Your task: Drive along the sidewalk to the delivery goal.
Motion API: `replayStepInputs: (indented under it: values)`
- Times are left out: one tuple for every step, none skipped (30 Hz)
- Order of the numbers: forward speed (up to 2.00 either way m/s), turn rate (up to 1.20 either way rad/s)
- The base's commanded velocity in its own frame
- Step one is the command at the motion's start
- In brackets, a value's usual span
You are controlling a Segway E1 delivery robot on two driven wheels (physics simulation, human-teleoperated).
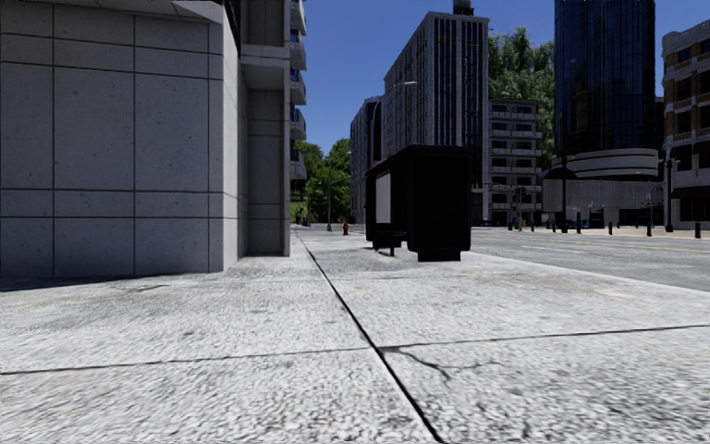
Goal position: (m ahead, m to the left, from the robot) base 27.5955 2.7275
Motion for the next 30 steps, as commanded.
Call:
replayStepInputs:
  values:
    - [2.00, 0.00]
    - [2.00, 0.00]
    - [2.00, 0.00]
    - [2.00, 0.00]
    - [2.00, 0.00]
    - [2.00, 0.00]
    - [2.00, 0.00]
    - [2.00, 0.00]
    - [2.00, 0.00]
    - [2.00, 0.00]
    - [2.00, 0.00]
    - [2.00, 0.00]
    - [2.00, 0.00]
    - [2.00, 0.00]
    - [2.00, 0.00]
    - [2.00, 0.00]
    - [2.00, 0.00]
    - [2.00, 0.00]
    - [2.00, 0.00]
    - [2.00, 0.00]
    - [2.00, 0.00]
    - [2.00, 0.00]
    - [2.00, 0.00]
    - [2.00, 0.00]
    - [2.00, 0.00]
    - [2.00, 0.00]
    - [2.00, 0.00]
    - [2.00, 0.00]
    - [2.00, 0.00]
    - [2.00, 0.00]
